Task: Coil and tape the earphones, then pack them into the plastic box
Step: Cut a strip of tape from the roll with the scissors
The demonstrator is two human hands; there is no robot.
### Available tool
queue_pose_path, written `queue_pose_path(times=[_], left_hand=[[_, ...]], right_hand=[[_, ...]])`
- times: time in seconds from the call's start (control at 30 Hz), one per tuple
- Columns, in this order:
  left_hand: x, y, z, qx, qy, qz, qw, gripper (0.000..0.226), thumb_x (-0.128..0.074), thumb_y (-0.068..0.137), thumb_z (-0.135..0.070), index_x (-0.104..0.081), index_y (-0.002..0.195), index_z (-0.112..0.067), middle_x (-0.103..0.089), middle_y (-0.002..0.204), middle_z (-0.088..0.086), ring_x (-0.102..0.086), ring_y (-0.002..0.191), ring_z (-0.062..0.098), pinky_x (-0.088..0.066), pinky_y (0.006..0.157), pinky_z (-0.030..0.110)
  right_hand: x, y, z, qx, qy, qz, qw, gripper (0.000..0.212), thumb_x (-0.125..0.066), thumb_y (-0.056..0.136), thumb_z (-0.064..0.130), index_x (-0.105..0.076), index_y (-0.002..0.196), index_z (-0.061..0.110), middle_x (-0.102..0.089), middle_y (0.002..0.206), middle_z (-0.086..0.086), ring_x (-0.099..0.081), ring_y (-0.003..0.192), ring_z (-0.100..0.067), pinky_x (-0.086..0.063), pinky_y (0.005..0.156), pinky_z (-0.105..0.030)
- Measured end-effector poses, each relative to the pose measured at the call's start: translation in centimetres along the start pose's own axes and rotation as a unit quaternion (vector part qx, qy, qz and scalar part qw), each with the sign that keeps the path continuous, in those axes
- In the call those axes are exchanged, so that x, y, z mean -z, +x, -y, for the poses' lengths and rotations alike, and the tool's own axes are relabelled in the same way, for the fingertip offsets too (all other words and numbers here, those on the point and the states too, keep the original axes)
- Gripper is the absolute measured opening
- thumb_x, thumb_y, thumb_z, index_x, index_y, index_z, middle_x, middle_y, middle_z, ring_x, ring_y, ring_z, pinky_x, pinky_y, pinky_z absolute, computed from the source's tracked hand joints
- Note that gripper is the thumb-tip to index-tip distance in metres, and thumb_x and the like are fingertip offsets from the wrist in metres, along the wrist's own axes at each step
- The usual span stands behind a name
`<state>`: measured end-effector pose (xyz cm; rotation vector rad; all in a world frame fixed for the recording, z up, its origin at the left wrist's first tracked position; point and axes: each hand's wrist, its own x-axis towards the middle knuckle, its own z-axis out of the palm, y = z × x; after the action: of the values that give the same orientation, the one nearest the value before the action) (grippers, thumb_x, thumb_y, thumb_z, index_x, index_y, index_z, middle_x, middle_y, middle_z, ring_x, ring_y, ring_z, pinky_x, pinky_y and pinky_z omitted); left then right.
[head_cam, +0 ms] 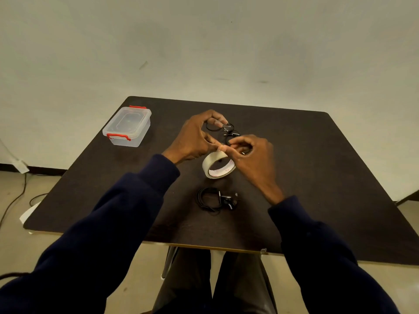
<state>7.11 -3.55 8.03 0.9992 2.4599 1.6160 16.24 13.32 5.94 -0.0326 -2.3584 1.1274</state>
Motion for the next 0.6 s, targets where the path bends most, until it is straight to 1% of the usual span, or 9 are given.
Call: queue_pose_path(times=[0.07,0.13,0.23,0.3,0.37,0.47,0.53,0.57,0.6], left_hand=[[-0.1,-0.3,0.0,0.007,-0.006,-0.011,1.0,0.062,-0.094,0.069,-0.005,-0.063,0.122,-0.016,-0.063,0.128,0.005,-0.079,0.074,0.021,-0.066,0.07,0.04],[-0.1,-0.5,-0.1,0.014,-0.009,-0.022,1.0,0.064,-0.094,0.068,-0.004,-0.063,0.122,-0.016,-0.062,0.13,0.004,-0.079,0.074,0.021,-0.066,0.069,0.039],[0.0,-1.1,-0.1,0.022,-0.016,-0.046,0.999,0.067,-0.095,0.066,-0.001,-0.062,0.123,-0.015,-0.06,0.132,0.001,-0.077,0.084,0.024,-0.066,0.069,0.037],[0.0,-1.5,0.2,0.031,-0.028,-0.061,0.997,0.07,-0.095,0.065,0.0,-0.061,0.125,-0.015,-0.058,0.134,0.0,-0.076,0.091,0.026,-0.066,0.07,0.038],[-0.1,-1.9,0.3,0.043,-0.041,-0.07,0.996,0.074,-0.096,0.063,0.0,-0.059,0.126,-0.016,-0.056,0.133,-0.003,-0.075,0.092,0.026,-0.066,0.069,0.038],[-0.9,-2.6,1.1,0.079,-0.076,-0.083,0.991,0.074,-0.094,0.064,0.001,-0.055,0.125,-0.017,-0.055,0.128,-0.007,-0.07,0.105,0.03,-0.064,0.067,0.032],[-1.8,-3.1,1.9,0.137,-0.153,-0.096,0.974,0.073,-0.091,0.068,0.003,-0.054,0.126,-0.02,-0.056,0.129,0.001,-0.066,0.114,0.036,-0.065,0.068,0.039],[-2.2,-3.4,2.2,0.168,-0.2,-0.099,0.96,0.074,-0.09,0.069,0.005,-0.053,0.128,-0.022,-0.055,0.131,0.007,-0.064,0.117,0.037,-0.065,0.07,0.045],[-2.4,-3.6,2.2,0.192,-0.237,-0.104,0.947,0.076,-0.088,0.071,0.006,-0.051,0.131,-0.023,-0.053,0.134,0.01,-0.063,0.119,0.036,-0.065,0.071,0.048]], right_hand=[[-1.1,0.3,0.0,-0.016,-0.018,0.02,1.0,0.024,-0.087,0.079,0.037,-0.081,0.093,0.019,-0.074,0.083,0.007,-0.07,0.073,-0.008,-0.062,0.071,-0.034],[-1.6,0.6,0.2,-0.021,-0.023,0.019,0.999,0.018,-0.087,0.079,0.035,-0.081,0.088,0.02,-0.074,0.079,0.009,-0.069,0.07,-0.007,-0.061,0.068,-0.038],[-1.6,1.2,0.6,-0.013,-0.021,0.035,0.999,0.007,-0.086,0.081,0.022,-0.081,0.084,0.018,-0.071,0.073,0.012,-0.067,0.066,-0.005,-0.06,0.066,-0.036],[-1.4,1.4,0.7,-0.008,-0.019,0.04,0.999,0.004,-0.085,0.082,0.016,-0.081,0.082,0.017,-0.07,0.072,0.012,-0.067,0.068,-0.006,-0.06,0.068,-0.036],[-1.7,1.6,0.5,-0.001,-0.026,0.029,0.999,0.004,-0.084,0.082,0.015,-0.08,0.08,0.017,-0.071,0.075,0.01,-0.067,0.073,-0.007,-0.058,0.072,-0.035],[-2.4,1.6,0.1,-0.015,-0.031,0.006,0.999,0.009,-0.083,0.083,0.018,-0.076,0.078,0.02,-0.063,0.082,0.011,-0.06,0.079,-0.004,-0.052,0.072,-0.023],[-2.9,1.5,-0.2,-0.021,-0.031,-0.002,0.999,0.013,-0.082,0.084,0.019,-0.073,0.077,0.026,-0.063,0.09,0.006,-0.061,0.084,-0.006,-0.052,0.074,-0.023],[-3.1,1.5,-0.2,-0.024,-0.029,0.0,0.999,0.014,-0.081,0.084,0.019,-0.072,0.077,0.027,-0.064,0.091,0.005,-0.063,0.084,-0.008,-0.053,0.074,-0.026],[-3.1,1.4,-0.1,-0.027,-0.026,0.004,0.999,0.013,-0.081,0.085,0.018,-0.073,0.078,0.025,-0.065,0.09,0.006,-0.064,0.083,-0.009,-0.055,0.074,-0.027]])
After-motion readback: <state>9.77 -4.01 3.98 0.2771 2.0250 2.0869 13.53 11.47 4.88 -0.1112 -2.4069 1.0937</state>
